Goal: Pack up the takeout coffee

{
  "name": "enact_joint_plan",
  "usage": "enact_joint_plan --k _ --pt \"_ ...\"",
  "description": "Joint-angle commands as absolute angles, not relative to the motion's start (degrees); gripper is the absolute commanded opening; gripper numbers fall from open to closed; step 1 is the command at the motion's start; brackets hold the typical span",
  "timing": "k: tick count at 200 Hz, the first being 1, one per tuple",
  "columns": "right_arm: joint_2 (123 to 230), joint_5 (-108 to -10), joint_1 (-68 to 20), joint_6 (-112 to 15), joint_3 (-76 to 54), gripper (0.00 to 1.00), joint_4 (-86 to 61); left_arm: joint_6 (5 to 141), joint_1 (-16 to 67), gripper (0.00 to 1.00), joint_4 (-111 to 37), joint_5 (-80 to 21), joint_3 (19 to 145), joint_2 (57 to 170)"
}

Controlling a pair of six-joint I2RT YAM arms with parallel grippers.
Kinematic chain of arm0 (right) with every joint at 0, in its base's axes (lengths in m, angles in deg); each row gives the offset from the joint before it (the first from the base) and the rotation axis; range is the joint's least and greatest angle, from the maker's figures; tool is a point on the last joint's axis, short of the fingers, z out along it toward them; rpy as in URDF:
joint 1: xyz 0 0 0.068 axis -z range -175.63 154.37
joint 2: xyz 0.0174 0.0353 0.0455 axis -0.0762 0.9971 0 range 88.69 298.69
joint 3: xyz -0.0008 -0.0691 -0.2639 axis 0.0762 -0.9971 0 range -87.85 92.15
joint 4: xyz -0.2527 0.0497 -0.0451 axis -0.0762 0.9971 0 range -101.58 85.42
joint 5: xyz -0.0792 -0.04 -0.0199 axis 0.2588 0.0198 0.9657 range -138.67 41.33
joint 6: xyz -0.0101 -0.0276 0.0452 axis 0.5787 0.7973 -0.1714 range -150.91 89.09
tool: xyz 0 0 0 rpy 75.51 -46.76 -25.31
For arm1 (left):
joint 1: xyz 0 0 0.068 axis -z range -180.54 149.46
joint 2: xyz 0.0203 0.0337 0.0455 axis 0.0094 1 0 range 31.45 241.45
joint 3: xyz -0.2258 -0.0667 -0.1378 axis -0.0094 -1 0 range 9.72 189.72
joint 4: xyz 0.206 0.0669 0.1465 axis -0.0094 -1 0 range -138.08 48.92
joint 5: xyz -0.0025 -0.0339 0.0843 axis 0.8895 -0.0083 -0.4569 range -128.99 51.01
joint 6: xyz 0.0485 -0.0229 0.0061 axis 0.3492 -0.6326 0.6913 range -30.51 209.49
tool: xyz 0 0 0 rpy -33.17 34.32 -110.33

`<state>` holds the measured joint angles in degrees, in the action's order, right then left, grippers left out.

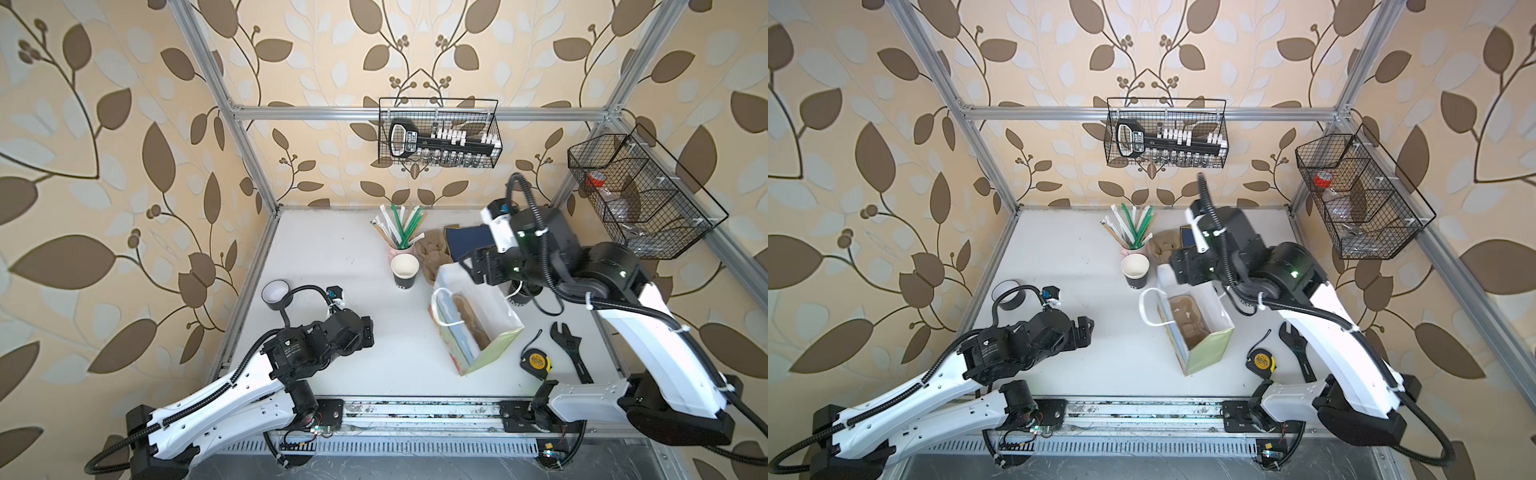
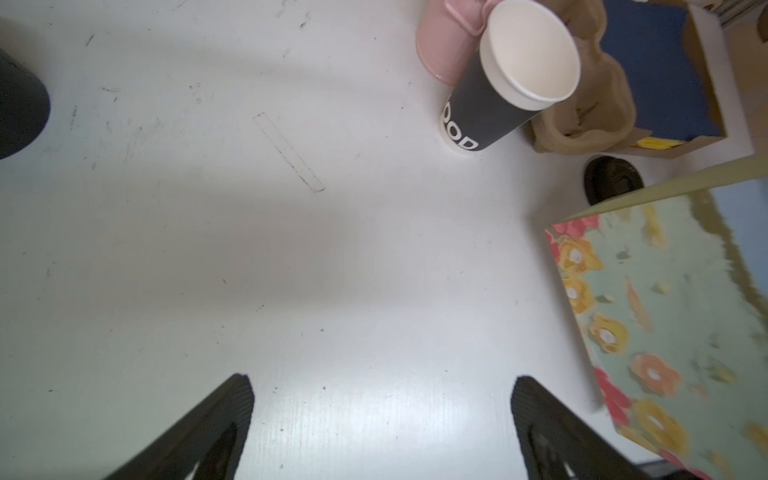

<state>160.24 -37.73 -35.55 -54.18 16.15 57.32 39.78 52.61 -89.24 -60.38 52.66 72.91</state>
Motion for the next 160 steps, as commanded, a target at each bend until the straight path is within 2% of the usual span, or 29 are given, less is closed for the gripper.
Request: enact_joint_plan --k 1,27,50,86,126,160 --pt "155.04 -46.80 -28.07 -52.71 6.85 0.82 54.50 40.10 51.99 0.99 -89.77 -57.35 55.86 71.76" --pt "154.64 -50.49 -27.60 -53.23 0.05 0.82 51.80 40.06 52.02 0.99 -91.67 -56.84 59.13 74.31" --pt "153.52 -51.43 -27.67 -52.65 0.48 0.82 51.46 39.98 52.02 0.99 -92.01 -56.26 60.55 75.31" --pt "151.90 -43.30 -24.02 -51.01 8.82 0.84 57.49 40.09 52.02 0.99 -90.86 -53.68 61.93 75.09" --pt "149.55 -41.90 -18.41 -51.16 7.01 0.88 57.78 39.16 52.02 0.99 -88.22 -48.00 63.94 78.11" --pt "148.60 -32.30 -13.66 -51.07 7.58 0.92 58.84 37.83 52.02 0.99 -83.72 -41.78 67.16 81.02"
